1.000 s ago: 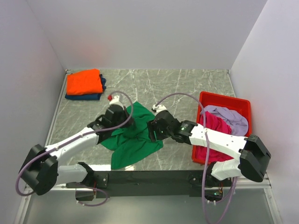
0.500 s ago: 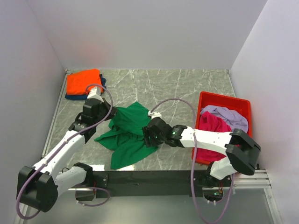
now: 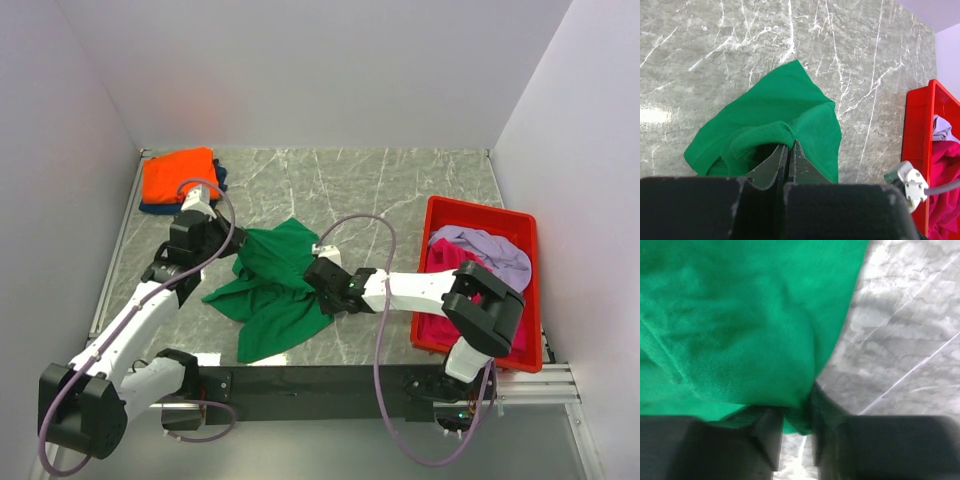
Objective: Fold and stack the t-shirts
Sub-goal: Flatten the tshirt out
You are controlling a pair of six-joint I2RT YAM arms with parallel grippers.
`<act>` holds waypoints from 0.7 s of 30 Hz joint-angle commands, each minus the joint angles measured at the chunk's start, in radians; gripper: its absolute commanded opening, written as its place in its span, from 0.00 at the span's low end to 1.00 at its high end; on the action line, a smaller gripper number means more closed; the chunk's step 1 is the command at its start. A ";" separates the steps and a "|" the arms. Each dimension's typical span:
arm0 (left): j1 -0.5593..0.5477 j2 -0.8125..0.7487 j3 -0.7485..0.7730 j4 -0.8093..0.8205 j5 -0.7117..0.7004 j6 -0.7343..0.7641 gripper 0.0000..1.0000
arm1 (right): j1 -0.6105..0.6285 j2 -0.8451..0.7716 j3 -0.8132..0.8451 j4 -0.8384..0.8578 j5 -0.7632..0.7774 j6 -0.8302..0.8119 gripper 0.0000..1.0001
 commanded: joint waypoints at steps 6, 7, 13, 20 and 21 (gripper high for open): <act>0.006 -0.199 0.130 -0.125 -0.014 0.046 0.01 | 0.006 -0.184 0.082 -0.220 0.235 -0.005 0.00; 0.006 -0.216 0.149 -0.145 -0.017 0.051 0.01 | 0.010 -0.223 0.087 -0.247 0.258 -0.008 0.00; 0.006 -0.319 0.273 -0.258 -0.056 0.074 0.01 | 0.018 -0.525 0.139 -0.365 0.273 -0.061 0.00; 0.006 -0.193 0.241 -0.138 -0.056 0.053 0.00 | 0.004 -0.592 0.150 -0.342 0.275 -0.157 0.00; 0.006 -0.132 0.218 -0.117 -0.056 0.050 0.00 | -0.026 -0.569 0.142 -0.302 0.238 -0.169 0.00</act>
